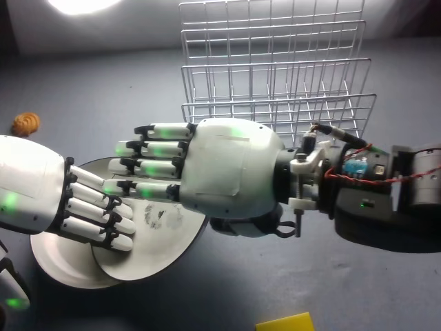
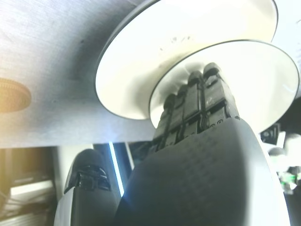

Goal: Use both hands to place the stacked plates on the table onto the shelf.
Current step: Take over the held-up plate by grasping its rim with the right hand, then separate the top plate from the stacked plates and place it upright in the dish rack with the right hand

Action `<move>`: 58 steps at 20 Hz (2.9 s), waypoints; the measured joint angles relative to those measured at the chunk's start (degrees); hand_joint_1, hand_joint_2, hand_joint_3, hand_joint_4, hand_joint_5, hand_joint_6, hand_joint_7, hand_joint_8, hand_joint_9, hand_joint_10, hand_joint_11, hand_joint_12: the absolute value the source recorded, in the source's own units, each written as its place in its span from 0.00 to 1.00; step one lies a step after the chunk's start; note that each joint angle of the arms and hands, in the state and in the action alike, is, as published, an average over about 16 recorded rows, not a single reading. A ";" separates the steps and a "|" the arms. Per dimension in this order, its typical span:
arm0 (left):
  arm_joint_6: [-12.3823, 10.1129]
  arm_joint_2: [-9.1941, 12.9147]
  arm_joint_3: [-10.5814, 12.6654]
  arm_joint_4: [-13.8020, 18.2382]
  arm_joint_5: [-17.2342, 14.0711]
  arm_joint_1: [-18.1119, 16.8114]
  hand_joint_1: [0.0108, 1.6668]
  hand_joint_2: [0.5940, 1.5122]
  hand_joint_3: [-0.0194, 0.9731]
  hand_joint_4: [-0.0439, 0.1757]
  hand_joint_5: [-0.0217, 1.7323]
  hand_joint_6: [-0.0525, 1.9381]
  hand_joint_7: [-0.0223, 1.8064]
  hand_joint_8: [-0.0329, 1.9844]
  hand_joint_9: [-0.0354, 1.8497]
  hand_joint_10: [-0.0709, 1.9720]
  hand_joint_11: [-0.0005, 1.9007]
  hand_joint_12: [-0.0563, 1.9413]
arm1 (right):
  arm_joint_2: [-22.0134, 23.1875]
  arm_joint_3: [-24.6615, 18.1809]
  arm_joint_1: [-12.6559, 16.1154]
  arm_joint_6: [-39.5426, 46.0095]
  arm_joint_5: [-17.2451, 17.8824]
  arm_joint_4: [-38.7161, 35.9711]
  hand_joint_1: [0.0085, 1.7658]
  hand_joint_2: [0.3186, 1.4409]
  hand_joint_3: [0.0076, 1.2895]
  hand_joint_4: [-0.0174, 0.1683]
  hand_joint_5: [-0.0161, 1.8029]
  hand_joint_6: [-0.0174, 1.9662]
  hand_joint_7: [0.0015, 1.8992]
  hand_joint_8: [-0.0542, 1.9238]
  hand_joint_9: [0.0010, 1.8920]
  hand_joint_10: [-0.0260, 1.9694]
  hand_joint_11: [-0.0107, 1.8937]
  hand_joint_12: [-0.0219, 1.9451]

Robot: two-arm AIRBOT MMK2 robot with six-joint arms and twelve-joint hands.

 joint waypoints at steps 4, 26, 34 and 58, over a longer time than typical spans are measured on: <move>-0.34 -0.02 -0.68 0.29 0.48 -0.74 0.00 0.59 0.03 0.20 0.01 0.03 0.01 0.01 0.03 0.04 0.01 0.03 | -1.88 1.53 -0.19 -0.37 0.01 0.04 0.63 0.63 0.01 0.10 0.11 0.02 0.10 0.03 0.09 0.02 0.03 0.37; -2.47 1.80 0.61 -2.52 -0.23 -5.77 0.00 0.66 0.03 0.21 0.02 0.03 0.02 0.01 0.03 0.04 0.01 0.03 | -2.47 0.94 0.51 -0.62 3.61 -0.03 0.67 0.59 0.01 0.07 0.47 0.47 0.53 0.34 0.63 0.13 0.54 0.39; -4.50 4.26 4.96 -4.33 -1.06 -11.46 0.00 0.68 0.03 0.22 0.03 0.03 0.02 0.01 0.03 0.04 0.01 0.03 | 2.19 -4.86 3.19 -0.59 2.90 1.81 0.71 0.58 0.01 0.07 0.51 0.50 0.58 0.36 0.62 0.24 0.56 0.39; -11.86 5.78 12.64 -3.63 -0.45 -17.93 0.00 0.67 0.03 0.21 0.03 0.03 0.03 0.01 0.03 0.04 0.01 0.03 | 24.72 -13.62 22.24 60.88 -8.64 -16.18 0.71 0.59 0.01 0.06 0.49 0.56 0.56 0.47 0.69 0.06 0.52 0.46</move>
